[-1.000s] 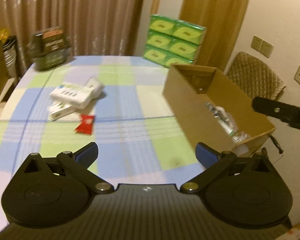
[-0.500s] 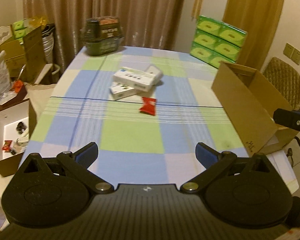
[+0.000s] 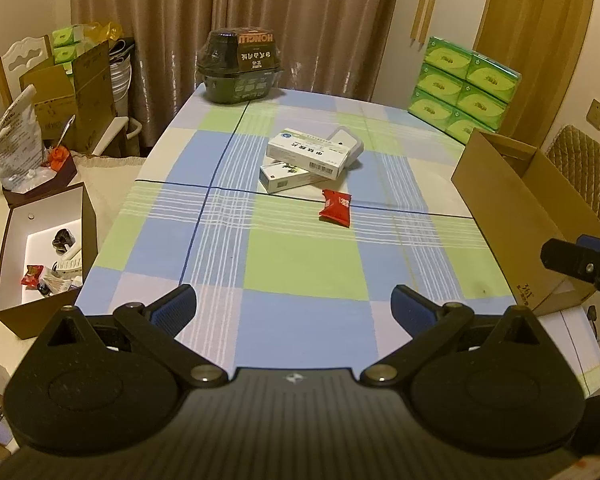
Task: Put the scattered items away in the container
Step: 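Withdraw both tools from the cardboard box back over the table, then grasp the red packet with the right tool while the left tool reaches the white-green medicine box, then grasp the red packet with the right tool while the left tool grasps the white-green medicine box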
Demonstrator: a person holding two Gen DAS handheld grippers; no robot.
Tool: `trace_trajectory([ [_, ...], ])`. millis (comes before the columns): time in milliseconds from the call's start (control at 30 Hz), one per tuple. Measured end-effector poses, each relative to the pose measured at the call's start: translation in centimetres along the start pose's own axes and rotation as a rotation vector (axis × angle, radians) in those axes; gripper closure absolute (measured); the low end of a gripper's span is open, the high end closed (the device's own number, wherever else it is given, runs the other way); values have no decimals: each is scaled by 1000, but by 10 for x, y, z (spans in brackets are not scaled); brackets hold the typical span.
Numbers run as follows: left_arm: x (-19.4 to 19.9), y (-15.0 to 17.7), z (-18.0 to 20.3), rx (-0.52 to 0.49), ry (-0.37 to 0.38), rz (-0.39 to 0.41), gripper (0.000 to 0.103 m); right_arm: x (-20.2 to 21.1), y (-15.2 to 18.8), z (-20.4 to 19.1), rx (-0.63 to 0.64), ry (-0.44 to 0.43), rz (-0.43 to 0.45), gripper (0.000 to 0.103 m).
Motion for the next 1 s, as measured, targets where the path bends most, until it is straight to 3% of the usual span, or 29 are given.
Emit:
trace_trajectory([
  [400, -20, -7, -12, -37, -1, -16, 1, -33, -5, -6, 16, 3, -42, 2],
  [600, -48, -26, -26, -87, 9, -12, 1, -77, -16, -11, 22, 0, -71, 2],
  [1000, -143, -85, -49, -218, 52, -13, 1, -190, -37, -5, 26, 22, -109, 3],
])
Point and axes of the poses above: each gripper's, at about its wrist camera, not at the fingertips, and x roughly against the way its jaws point, z to its right, y to its underside, the point moved 6 cm from there along -x, roughly the way its jaws point, and after that the axes turned 10 degrees about -z, right-handed, at the moved point
